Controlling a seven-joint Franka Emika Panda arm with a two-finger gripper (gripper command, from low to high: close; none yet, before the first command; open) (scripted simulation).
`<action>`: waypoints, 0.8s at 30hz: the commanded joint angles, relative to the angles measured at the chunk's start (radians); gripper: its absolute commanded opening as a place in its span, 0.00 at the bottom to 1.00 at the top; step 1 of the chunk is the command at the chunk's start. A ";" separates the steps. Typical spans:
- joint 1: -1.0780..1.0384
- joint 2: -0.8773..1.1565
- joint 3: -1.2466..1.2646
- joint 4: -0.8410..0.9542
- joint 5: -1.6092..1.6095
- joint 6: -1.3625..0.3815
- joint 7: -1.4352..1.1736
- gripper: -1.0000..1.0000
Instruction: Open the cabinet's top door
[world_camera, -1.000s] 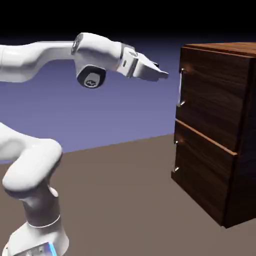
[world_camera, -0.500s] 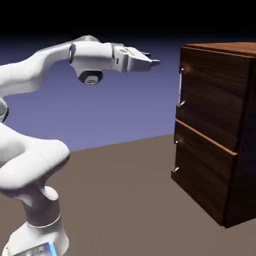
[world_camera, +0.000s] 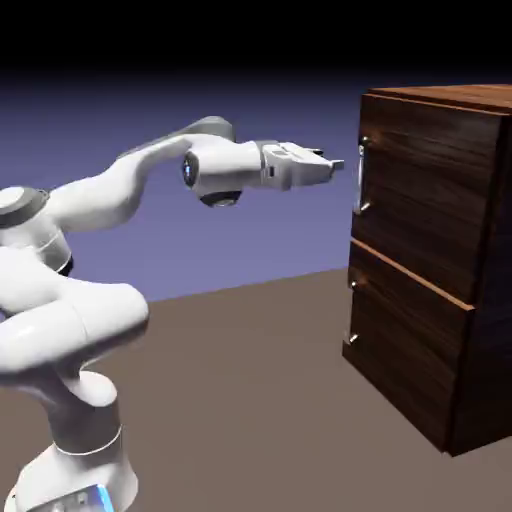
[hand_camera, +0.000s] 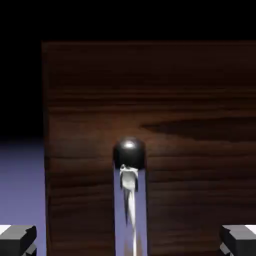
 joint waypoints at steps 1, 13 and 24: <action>-0.018 -0.014 0.018 0.007 0.036 -0.005 -0.015 1.00; -0.088 -0.029 -0.001 0.006 0.134 -0.167 -0.092 0.00; 0.083 -0.013 -0.147 -0.362 0.160 -0.636 -0.283 0.00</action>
